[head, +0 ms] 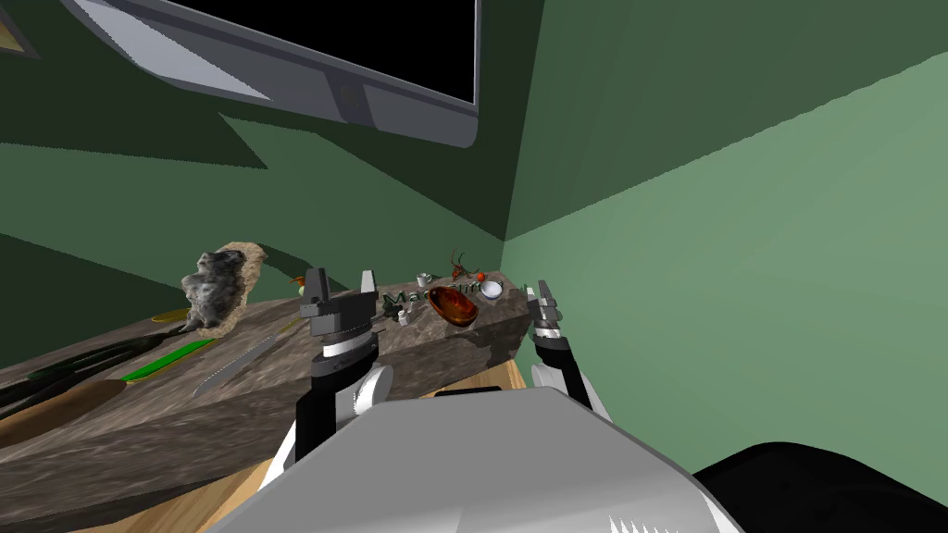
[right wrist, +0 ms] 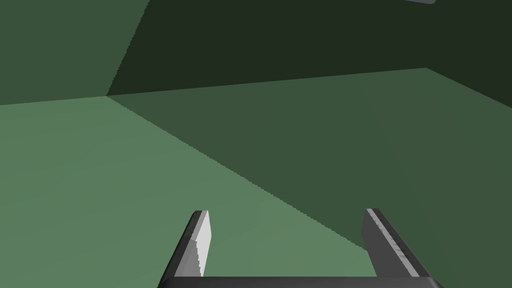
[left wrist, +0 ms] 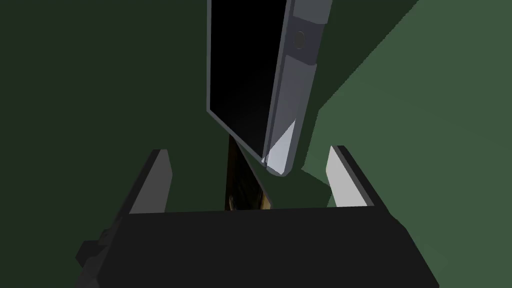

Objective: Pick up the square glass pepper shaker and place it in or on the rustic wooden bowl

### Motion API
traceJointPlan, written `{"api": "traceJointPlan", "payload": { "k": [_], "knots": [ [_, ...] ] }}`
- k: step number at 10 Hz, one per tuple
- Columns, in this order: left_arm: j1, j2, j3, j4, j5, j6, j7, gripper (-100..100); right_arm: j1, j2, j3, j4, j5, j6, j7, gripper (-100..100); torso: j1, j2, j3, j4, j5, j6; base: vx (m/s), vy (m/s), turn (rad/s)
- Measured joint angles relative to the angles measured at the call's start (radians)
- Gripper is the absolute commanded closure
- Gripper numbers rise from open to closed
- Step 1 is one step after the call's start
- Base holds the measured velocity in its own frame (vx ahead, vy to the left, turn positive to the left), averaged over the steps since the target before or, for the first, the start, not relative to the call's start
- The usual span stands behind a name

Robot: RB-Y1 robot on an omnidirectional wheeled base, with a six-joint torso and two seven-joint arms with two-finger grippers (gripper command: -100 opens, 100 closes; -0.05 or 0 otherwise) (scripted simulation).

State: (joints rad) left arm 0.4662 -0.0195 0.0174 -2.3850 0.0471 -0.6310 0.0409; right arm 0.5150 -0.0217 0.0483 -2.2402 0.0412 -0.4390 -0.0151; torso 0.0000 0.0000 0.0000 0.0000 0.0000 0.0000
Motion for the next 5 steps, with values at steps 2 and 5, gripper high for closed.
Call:
{"api": "traceJointPlan", "payload": {
  "k": [2, 5],
  "knots": [
    [-0.009, 0.039, -0.003, 0.029, 0.03, -0.004, 0.005, -100, 0.0, 0.0, 0.0, 0.0, 0.0, 0.0, 0.0, 0, 0.001, 0.0, 0.0, 0.0, 0.0, 0.0, -0.004, 0.017, -0.012],
    [-0.029, 0.09, -0.007, 0.09, 0.09, -0.018, 0.019, -100, 0.0, 0.0, 0.0, 0.0, 0.0, 0.0, 0.0, 0, 0.001, 0.0, 0.0, 0.0, 0.0, 0.0, -0.006, 0.015, -0.013]
  ]
}}
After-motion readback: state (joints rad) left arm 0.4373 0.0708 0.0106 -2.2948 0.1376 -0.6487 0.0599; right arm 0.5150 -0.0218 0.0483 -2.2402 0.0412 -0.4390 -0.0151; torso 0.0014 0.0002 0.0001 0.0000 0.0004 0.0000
